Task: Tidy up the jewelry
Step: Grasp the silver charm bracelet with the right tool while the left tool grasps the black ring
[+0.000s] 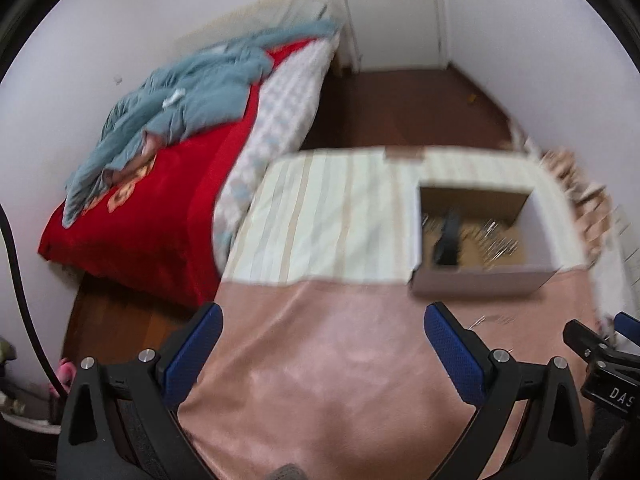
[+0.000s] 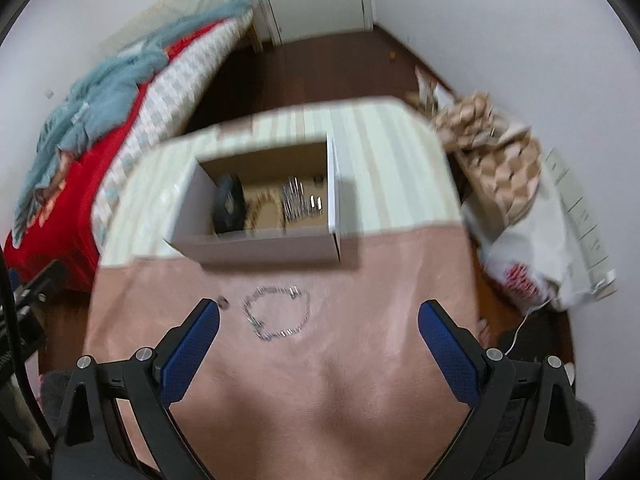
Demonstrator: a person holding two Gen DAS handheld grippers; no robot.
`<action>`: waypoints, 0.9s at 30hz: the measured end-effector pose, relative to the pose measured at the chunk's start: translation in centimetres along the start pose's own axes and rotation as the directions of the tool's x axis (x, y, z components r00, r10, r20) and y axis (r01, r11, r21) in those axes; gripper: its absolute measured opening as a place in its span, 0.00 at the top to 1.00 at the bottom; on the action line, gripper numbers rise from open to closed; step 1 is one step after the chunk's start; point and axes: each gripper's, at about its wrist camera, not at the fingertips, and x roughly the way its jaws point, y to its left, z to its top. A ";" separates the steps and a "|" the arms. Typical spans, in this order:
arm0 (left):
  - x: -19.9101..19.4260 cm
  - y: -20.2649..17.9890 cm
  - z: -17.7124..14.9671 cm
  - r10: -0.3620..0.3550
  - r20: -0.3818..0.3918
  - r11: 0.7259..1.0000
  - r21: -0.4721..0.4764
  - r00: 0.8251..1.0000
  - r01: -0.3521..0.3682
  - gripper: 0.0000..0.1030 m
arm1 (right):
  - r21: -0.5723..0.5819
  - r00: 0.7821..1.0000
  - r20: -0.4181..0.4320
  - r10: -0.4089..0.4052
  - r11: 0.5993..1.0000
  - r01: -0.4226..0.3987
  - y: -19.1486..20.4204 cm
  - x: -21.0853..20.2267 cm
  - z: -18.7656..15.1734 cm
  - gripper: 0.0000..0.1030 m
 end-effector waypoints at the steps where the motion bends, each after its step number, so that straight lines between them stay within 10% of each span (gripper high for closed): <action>1: 0.9 0.0 -0.4 0.014 -0.024 1.000 0.004 1.000 -0.014 0.00 | 0.002 1.000 -0.019 0.024 1.000 -0.024 -0.1 1.3 -0.4 0.03; 15: 9.2 1.8 -4.4 0.101 -0.232 0.995 0.013 0.967 -0.100 0.00 | -0.304 0.996 -0.090 -0.005 0.952 -0.023 7.5 11.4 -4.6 0.56; 18: 9.0 1.1 -4.2 0.071 -0.221 0.997 0.018 0.973 -0.069 0.00 | -0.312 0.997 -0.067 -0.040 0.950 0.017 7.4 11.4 -4.9 0.94; 27: 8.8 -4.1 -3.3 -0.050 -0.207 0.995 0.076 0.977 0.067 0.00 | -0.069 0.998 -0.058 -0.007 0.998 0.003 0.0 8.6 -4.4 0.98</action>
